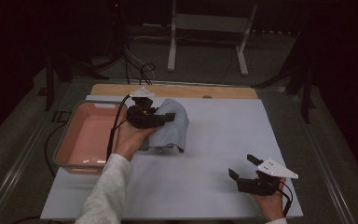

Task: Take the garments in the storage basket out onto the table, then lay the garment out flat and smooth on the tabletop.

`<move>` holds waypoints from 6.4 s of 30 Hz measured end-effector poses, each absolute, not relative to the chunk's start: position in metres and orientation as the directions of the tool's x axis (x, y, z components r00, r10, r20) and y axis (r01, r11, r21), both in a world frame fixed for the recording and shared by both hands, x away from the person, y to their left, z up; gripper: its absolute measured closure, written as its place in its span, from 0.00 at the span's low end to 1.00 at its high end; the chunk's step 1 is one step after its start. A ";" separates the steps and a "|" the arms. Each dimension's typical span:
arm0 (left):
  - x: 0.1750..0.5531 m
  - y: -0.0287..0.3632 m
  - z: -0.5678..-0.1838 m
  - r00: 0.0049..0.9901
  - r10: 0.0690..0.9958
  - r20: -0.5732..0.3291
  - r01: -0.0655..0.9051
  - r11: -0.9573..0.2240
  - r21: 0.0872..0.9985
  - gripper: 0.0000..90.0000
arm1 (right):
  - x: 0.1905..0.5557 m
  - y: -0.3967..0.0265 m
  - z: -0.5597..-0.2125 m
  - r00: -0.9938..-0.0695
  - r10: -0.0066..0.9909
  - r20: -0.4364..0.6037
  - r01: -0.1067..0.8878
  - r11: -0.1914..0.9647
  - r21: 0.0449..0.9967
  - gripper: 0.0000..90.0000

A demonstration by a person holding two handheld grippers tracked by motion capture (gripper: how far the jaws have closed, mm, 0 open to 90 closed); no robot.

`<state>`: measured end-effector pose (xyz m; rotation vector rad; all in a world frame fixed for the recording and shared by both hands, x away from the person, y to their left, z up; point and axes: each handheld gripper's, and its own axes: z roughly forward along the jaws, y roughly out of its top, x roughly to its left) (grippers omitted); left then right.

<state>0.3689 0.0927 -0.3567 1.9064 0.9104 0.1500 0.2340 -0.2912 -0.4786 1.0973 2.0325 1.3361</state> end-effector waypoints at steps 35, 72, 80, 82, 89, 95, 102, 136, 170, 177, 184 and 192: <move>0.371 0.048 -0.373 0.744 0.615 -0.261 0.502 -0.255 0.827 0.35 | 0.234 -0.291 -0.479 -0.575 0.817 0.035 0.361 0.215 0.907 0.10; 0.355 0.096 -0.375 0.695 0.679 -0.236 0.468 -0.179 0.865 0.00 | 0.234 -0.289 -0.479 -0.577 0.816 0.036 0.362 0.215 0.907 0.10; 0.352 0.104 -0.376 0.697 0.677 -0.237 0.466 -0.177 0.867 0.00 | 0.234 -0.289 -0.479 -0.578 0.816 0.034 0.362 0.219 0.906 0.10; 0.352 0.105 -0.376 0.698 0.672 -0.248 0.471 -0.170 0.865 0.00 | 0.234 -0.289 -0.479 -0.577 0.816 0.034 0.362 0.219 0.906 0.10; 0.348 0.106 -0.377 0.722 0.658 -0.213 0.449 -0.213 0.868 0.00 | 0.234 -0.289 -0.479 -0.579 0.815 0.031 0.361 0.222 0.906 0.10; 0.343 0.109 -0.377 0.734 0.650 -0.196 0.429 -0.220 0.876 0.00 | 0.234 -0.289 -0.479 -0.577 0.816 0.033 0.363 0.220 0.906 0.10; 0.338 0.115 -0.376 0.717 0.671 -0.189 0.429 -0.211 0.878 0.00 | 0.234 -0.289 -0.479 -0.578 0.815 0.032 0.361 0.221 0.906 0.10; 0.312 0.138 -0.407 0.674 0.730 -0.111 0.438 -0.274 0.856 0.00 | 0.235 -0.287 -0.479 -0.578 0.815 0.028 0.361 0.225 0.905 0.10; 0.296 0.166 -0.417 0.665 0.739 -0.104 0.426 -0.261 0.866 0.00 | 0.235 -0.285 -0.480 -0.572 0.818 0.056 0.380 0.203 0.902 0.10; 0.297 0.162 -0.420 0.664 0.740 -0.104 0.445 -0.280 0.850 0.00 | 0.235 -0.282 -0.478 -0.562 0.824 0.079 0.395 0.183 0.900 0.10; 0.297 0.167 -0.419 0.647 0.754 -0.116 0.458 -0.263 0.849 0.00 | 0.238 -0.266 -0.470 -0.578 0.812 0.080 0.387 0.187 0.903 0.10; 0.294 0.167 -0.418 0.651 0.750 -0.115 0.446 -0.256 0.858 0.00 | 0.255 -0.234 -0.458 -0.607 0.793 0.056 0.372 0.222 0.901 0.10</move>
